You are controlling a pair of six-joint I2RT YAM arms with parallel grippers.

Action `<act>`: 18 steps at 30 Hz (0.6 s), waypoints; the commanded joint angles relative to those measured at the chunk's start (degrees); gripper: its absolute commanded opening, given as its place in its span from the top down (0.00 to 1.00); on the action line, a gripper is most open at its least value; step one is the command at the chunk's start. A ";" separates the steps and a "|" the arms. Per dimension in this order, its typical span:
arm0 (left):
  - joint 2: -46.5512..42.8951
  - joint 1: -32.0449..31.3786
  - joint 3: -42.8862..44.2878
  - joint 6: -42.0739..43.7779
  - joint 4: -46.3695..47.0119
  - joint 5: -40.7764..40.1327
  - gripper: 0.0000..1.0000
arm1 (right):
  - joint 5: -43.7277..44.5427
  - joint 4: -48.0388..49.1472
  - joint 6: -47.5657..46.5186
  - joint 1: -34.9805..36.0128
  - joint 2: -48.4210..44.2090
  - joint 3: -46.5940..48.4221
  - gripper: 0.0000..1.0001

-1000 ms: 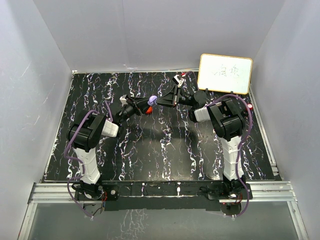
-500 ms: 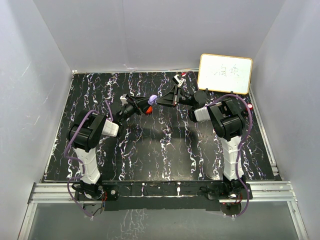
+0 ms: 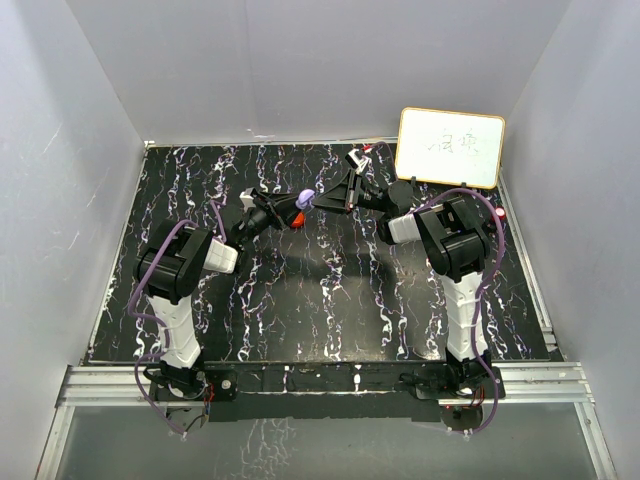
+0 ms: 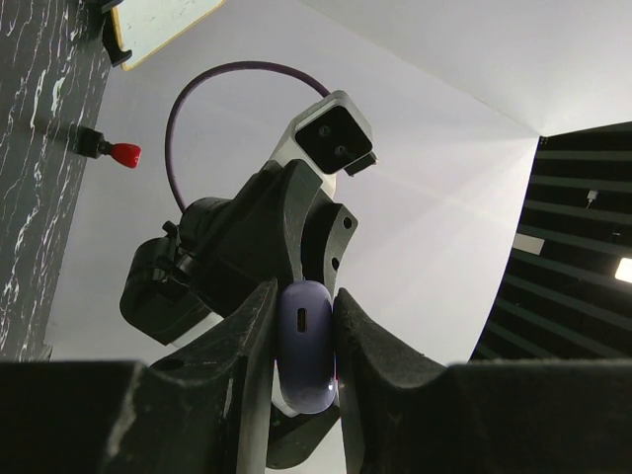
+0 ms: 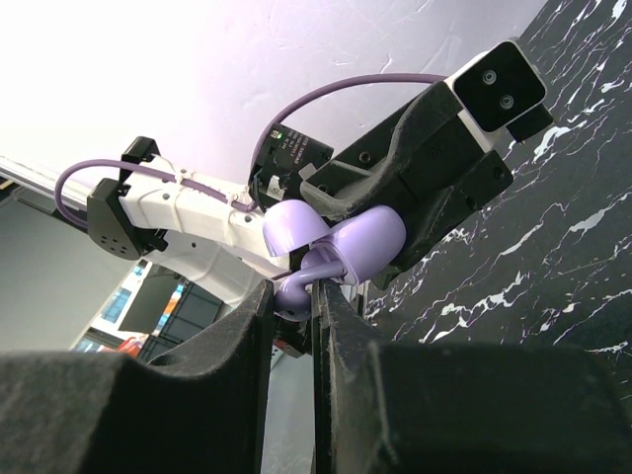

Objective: Insert the wireless bluetooth earbuds into the charging case
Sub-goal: Place the earbud in the charging case.

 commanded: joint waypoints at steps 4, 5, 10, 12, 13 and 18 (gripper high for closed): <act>-4.27 -1.16 1.53 -18.61 20.07 1.16 1.00 | 0.61 19.46 -2.16 -0.16 0.66 1.93 1.00; -4.33 -1.09 1.57 -18.67 20.07 1.15 1.00 | 0.48 19.41 -2.26 -0.15 0.70 2.17 1.00; -4.40 -1.13 1.97 -19.18 20.07 0.75 1.00 | -0.19 19.46 -1.96 -0.15 1.50 3.64 1.00; -4.29 -1.22 2.37 -19.36 20.07 0.68 1.00 | -0.16 19.40 -1.89 -0.16 1.76 3.87 1.00; -4.29 -1.18 2.57 -19.50 20.07 0.64 1.00 | -0.03 19.40 -1.85 -0.19 1.93 4.06 1.00; -4.16 -1.59 3.48 -20.40 20.08 0.23 1.00 | 0.28 19.38 -1.68 -0.19 2.22 4.99 1.00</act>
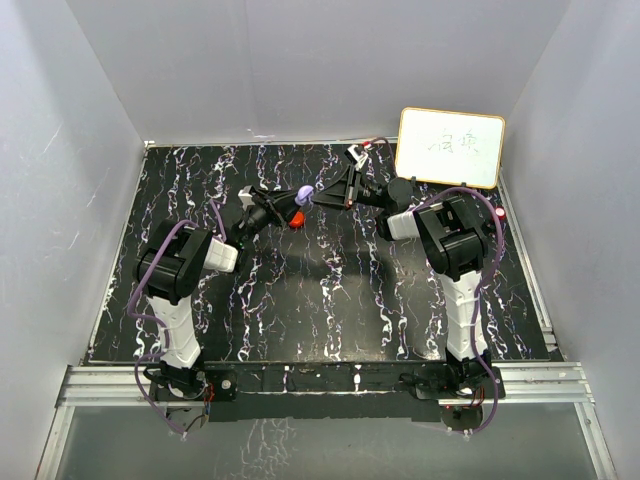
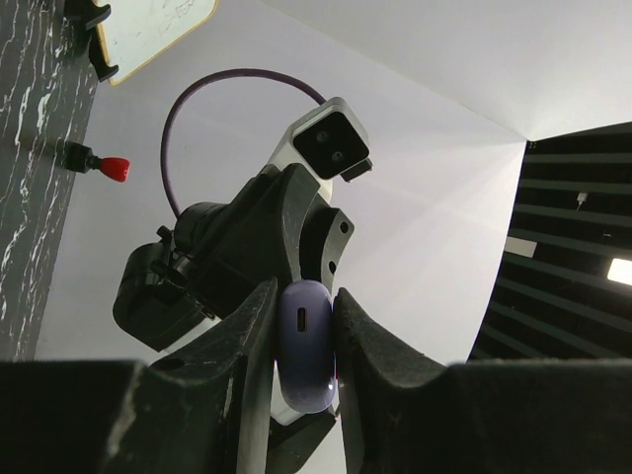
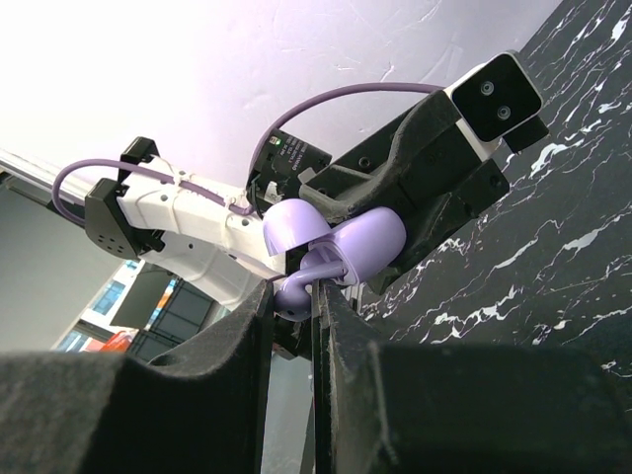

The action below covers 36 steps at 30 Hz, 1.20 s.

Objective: Insert the wireless bluetooth earbuds into the charging case
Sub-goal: Place the earbud in the charging case.

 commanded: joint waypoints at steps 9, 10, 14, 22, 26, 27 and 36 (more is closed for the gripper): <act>-3.47 -2.06 4.38 -22.48 20.07 0.41 1.00 | 0.91 19.44 0.87 -0.10 2.67 6.79 1.00; -3.34 -2.13 4.69 -22.72 20.02 0.27 1.00 | 0.97 19.42 1.06 -0.02 2.86 7.17 1.00; -3.05 -2.29 5.30 -23.49 20.05 -0.25 1.00 | 1.21 19.43 1.76 0.00 3.80 8.61 1.00; -2.64 -2.44 6.30 -24.37 19.99 -0.71 1.00 | 1.32 19.44 2.30 -0.06 4.90 10.34 1.00; -2.26 -2.42 7.14 -25.02 19.98 -0.93 1.00 | 1.25 19.40 3.04 -0.03 5.52 12.13 1.00; -2.20 -2.43 7.34 -25.27 19.98 -1.00 1.00 | 1.31 19.45 3.25 -0.01 5.74 12.52 1.00; -1.83 -2.42 9.21 -26.96 19.94 -1.70 1.00 | 1.05 19.32 4.81 -0.08 6.53 15.89 1.00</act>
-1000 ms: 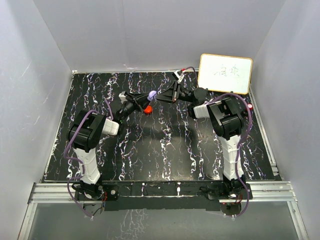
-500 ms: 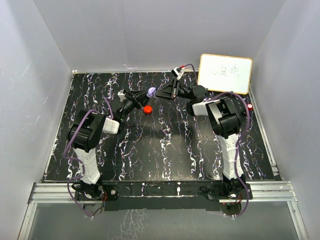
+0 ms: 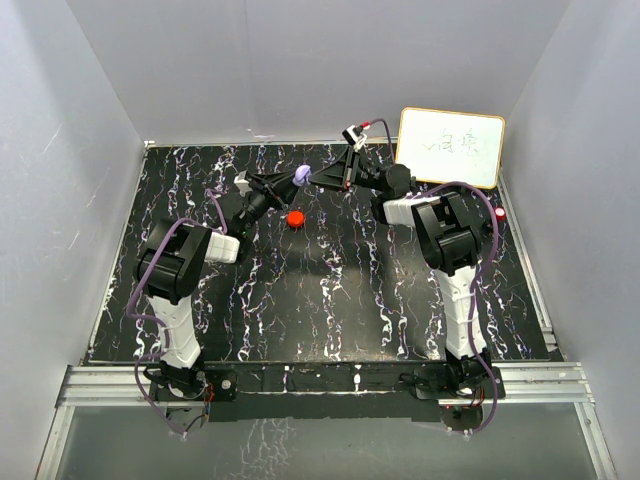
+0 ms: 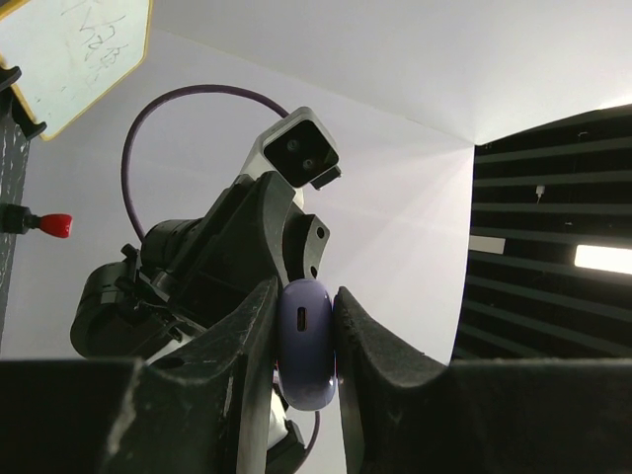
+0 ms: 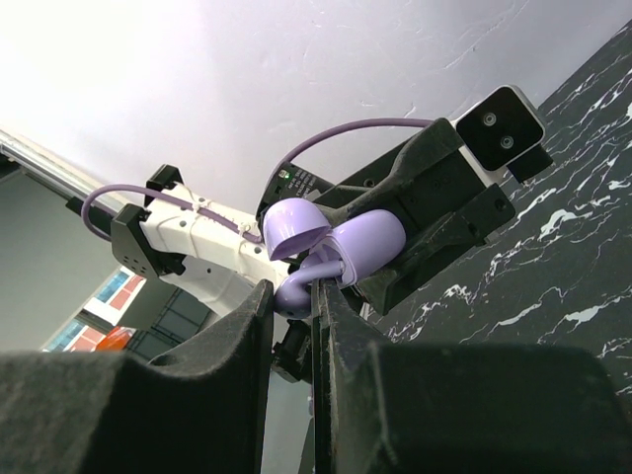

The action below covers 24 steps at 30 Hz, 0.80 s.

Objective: Insert the wireless bluetooth earbuds into the charging case
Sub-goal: Place the earbud in the charging case.

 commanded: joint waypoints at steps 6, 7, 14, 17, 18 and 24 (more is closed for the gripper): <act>-2.26 -2.35 3.43 -27.76 20.10 4.16 1.00 | -0.08 19.21 0.74 0.55 2.00 4.08 1.00; -2.36 -2.37 3.30 -27.86 20.07 3.99 1.00 | -0.17 19.19 0.87 0.51 2.09 4.14 1.00; -2.41 -2.35 3.30 -28.73 20.07 2.78 1.00 | -1.05 19.21 0.83 0.34 2.18 3.88 1.00; -2.34 -2.36 3.65 -29.16 20.09 2.33 1.00 | -1.51 19.25 0.78 0.22 2.26 4.26 1.00; -2.30 -2.42 3.79 -29.26 20.07 2.27 1.00 | -1.64 19.19 0.80 0.16 2.34 4.48 1.00; -2.12 -2.35 4.12 -29.75 20.07 1.76 1.00 | -2.65 19.19 -0.21 -0.06 2.99 5.84 1.00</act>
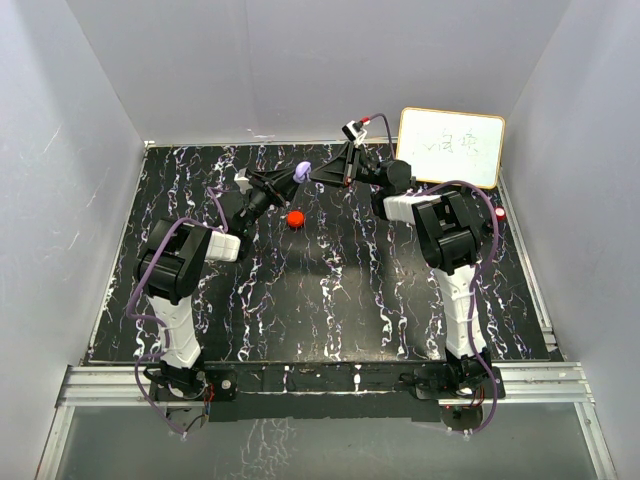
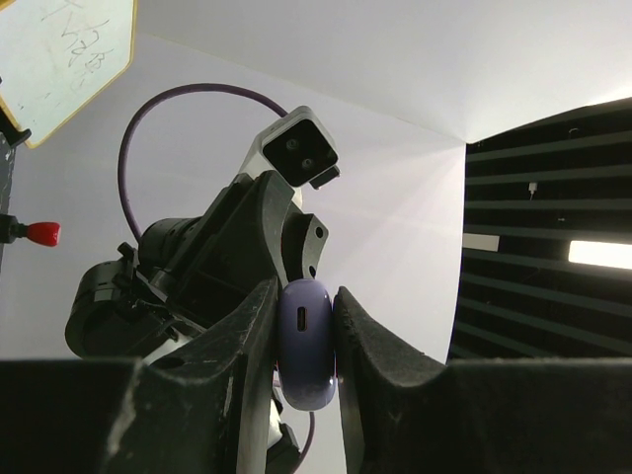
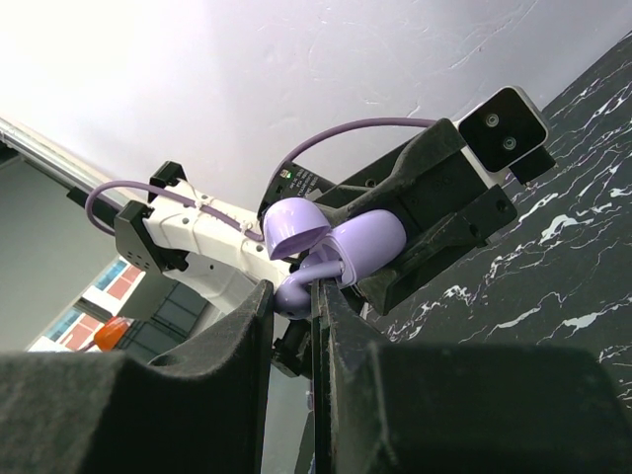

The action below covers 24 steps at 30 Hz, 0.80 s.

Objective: Insert the wireless bluetooth earbuds into the charging case
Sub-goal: Place the earbud in the charging case.

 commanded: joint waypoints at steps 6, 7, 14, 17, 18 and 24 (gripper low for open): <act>-1.97 -2.10 2.99 -29.93 20.02 2.70 1.00 | -2.70 19.19 -1.74 0.26 3.20 3.87 0.99; -1.95 -2.14 3.08 -29.93 20.04 2.58 1.00 | -2.87 19.20 -1.75 0.26 3.30 3.87 0.99; -1.64 -2.09 3.09 -30.10 20.02 2.44 1.00 | -3.44 19.22 -1.87 0.00 3.59 3.61 0.96; -1.54 -2.09 3.16 -30.10 20.02 2.43 1.00 | -3.32 19.18 -1.93 -0.32 3.63 3.31 0.96; -1.53 -2.11 3.05 -30.09 20.02 2.43 1.00 | -3.40 19.20 -1.93 -0.41 3.59 3.27 0.96; -1.57 -2.09 2.83 -30.12 20.02 2.28 1.00 | -3.45 19.22 -2.10 -0.86 3.57 2.69 0.96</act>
